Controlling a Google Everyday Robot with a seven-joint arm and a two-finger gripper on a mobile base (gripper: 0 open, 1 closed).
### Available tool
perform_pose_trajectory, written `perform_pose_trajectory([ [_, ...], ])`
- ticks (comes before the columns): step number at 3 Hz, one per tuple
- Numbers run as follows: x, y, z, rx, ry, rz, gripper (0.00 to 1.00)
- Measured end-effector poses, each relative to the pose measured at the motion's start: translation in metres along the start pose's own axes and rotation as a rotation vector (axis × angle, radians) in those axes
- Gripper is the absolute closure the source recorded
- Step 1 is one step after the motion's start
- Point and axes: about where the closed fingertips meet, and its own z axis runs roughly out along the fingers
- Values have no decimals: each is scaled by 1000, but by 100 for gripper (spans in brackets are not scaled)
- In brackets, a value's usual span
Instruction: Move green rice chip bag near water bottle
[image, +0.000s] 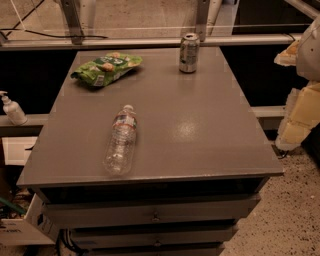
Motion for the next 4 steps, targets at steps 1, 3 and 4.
perform_pose_trajectory([
  [1, 0, 0, 0, 0, 0, 0, 0],
  [3, -53, -13, 28, -62, -181, -39, 0],
  [4, -100, -18, 46, -71, -283, -78, 0],
])
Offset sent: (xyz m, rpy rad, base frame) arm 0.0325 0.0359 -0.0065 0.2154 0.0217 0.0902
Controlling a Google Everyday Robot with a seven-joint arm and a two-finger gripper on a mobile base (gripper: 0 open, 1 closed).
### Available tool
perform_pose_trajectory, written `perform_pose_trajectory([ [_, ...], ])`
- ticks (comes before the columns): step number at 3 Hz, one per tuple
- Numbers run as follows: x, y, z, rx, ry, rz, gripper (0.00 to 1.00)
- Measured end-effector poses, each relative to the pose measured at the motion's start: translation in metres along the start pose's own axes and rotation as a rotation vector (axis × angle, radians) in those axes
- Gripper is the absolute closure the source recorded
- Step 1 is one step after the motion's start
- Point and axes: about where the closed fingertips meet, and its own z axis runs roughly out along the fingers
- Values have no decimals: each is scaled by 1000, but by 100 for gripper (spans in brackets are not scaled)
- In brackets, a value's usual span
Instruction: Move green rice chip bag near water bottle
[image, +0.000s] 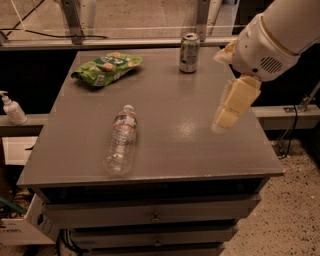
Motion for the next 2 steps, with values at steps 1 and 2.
perform_pose_trajectory([
  [1, -40, -8, 23, 29, -94, -45, 0],
  [2, -85, -30, 38, 102, -175, -81, 0],
])
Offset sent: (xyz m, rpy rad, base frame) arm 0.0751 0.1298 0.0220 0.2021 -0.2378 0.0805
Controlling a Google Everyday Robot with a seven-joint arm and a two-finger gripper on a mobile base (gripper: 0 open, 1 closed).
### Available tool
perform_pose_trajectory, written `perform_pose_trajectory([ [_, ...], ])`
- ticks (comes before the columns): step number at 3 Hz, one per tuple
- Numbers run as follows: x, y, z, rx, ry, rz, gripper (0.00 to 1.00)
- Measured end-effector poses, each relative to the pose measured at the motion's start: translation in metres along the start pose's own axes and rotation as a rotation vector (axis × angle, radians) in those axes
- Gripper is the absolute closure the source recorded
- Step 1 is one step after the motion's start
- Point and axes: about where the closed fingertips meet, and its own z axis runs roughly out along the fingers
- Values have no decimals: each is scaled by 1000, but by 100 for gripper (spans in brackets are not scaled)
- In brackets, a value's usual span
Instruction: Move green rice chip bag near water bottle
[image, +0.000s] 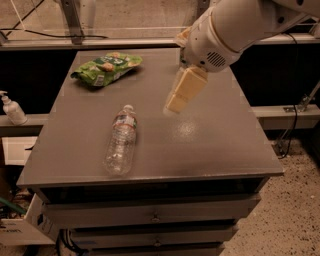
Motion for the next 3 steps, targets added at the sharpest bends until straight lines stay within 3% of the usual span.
perform_pose_trajectory([
  [2, -8, -6, 5, -7, -16, -34, 0],
  [3, -21, -32, 22, -2, -41, -113, 0],
])
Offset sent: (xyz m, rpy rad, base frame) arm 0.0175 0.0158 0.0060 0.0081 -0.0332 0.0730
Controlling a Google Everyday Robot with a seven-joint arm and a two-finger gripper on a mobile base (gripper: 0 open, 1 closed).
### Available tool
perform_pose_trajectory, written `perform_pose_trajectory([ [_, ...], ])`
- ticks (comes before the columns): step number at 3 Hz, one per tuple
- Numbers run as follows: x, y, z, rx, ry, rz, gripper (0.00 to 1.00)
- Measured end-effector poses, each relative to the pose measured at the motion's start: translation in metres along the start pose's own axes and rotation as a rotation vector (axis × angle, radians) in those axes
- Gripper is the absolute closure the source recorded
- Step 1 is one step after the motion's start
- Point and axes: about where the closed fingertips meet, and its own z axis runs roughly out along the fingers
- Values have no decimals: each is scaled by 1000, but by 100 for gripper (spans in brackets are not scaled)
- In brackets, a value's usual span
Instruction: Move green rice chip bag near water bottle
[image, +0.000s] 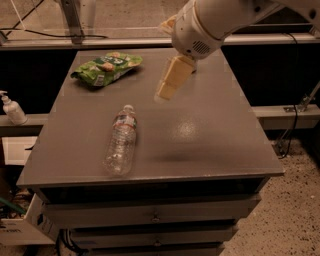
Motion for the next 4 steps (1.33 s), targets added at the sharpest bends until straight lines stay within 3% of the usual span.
perform_pose_trajectory([
  [1, -4, -35, 31, -5, -38, -93, 0],
  [2, 5, -65, 62, -9, -76, -124, 0],
  [3, 9, -82, 97, 1, -102, -117, 0],
  [4, 9, -100, 131, 14, -139, -71, 0],
])
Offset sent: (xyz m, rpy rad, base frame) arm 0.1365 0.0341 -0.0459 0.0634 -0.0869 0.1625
